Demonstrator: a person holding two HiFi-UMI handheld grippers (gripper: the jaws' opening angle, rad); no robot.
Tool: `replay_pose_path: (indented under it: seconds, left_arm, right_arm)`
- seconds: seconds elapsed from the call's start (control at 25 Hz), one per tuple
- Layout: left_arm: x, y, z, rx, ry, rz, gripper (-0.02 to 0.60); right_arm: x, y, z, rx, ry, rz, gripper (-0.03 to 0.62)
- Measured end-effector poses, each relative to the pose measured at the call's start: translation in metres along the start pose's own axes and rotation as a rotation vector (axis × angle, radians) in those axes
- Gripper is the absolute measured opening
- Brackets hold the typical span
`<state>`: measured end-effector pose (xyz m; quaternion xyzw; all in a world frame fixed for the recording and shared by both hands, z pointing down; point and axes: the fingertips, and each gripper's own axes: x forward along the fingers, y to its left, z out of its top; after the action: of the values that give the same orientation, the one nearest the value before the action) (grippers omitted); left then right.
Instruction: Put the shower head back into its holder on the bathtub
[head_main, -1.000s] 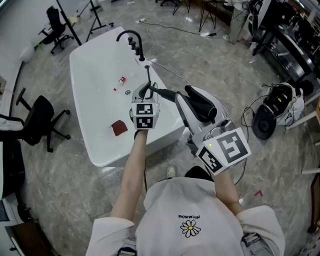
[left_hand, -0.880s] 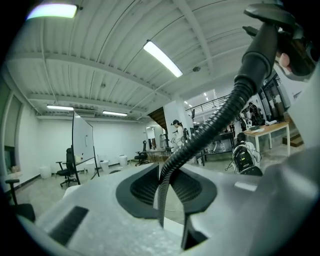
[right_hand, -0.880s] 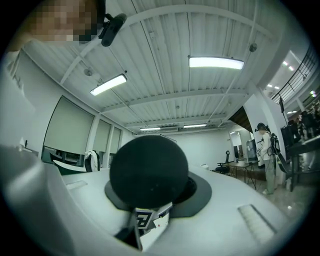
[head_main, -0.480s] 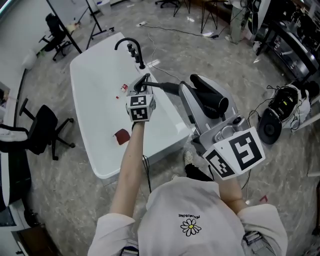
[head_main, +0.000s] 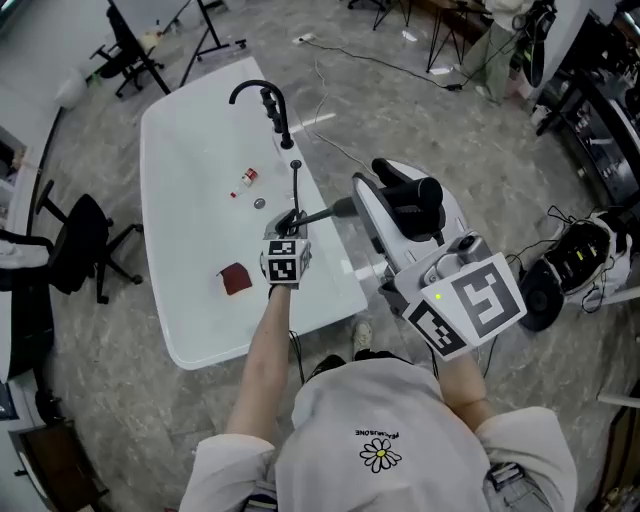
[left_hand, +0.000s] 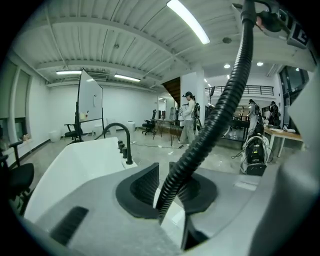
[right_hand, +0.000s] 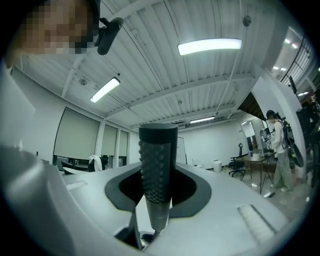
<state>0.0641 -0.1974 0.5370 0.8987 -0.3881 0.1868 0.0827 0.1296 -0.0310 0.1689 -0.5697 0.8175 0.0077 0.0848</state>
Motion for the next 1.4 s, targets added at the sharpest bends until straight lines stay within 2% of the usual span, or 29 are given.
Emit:
replay_pose_path:
  seconds: [0.2, 0.4, 0.48, 0.64, 0.84, 0.96, 1.16, 1.32, 1.4]
  left_arm:
    - [0.016, 0.008, -0.023, -0.047, 0.049, 0.027, 0.067]
    - [0.026, 0.033, -0.026, -0.060, 0.050, 0.012, 0.077]
    - [0.034, 0.047, -0.026, -0.065, 0.059, 0.002, 0.091]
    - [0.042, 0.075, -0.041, -0.120, 0.080, 0.009, 0.101]
    - [0.054, 0.084, -0.068, -0.120, 0.120, -0.058, 0.083]
    - [0.063, 0.098, -0.084, -0.143, 0.159, -0.063, 0.083]
    - [0.083, 0.089, -0.106, -0.147, 0.233, -0.088, 0.065]
    - [0.101, 0.085, -0.111, -0.154, 0.284, -0.056, 0.035]
    - [0.107, 0.095, -0.102, -0.172, 0.276, 0.004, 0.032]
  right_arm:
    - [0.041, -0.031, -0.019, 0.050, 0.033, 0.055, 0.112]
    - [0.079, -0.027, -0.024, 0.050, 0.040, 0.071, 0.112]
    - [0.096, -0.025, -0.017, 0.035, 0.031, 0.071, 0.112]
    - [0.126, -0.018, -0.003, -0.026, 0.013, 0.063, 0.112]
    - [0.160, -0.001, -0.017, -0.038, 0.043, 0.057, 0.112]
    - [0.179, 0.003, -0.026, -0.035, 0.058, 0.053, 0.112]
    - [0.199, -0.014, -0.040, -0.023, 0.093, 0.073, 0.112]
    - [0.213, -0.046, -0.052, 0.014, 0.123, 0.111, 0.112]
    - [0.221, -0.062, -0.053, 0.029, 0.130, 0.137, 0.112]
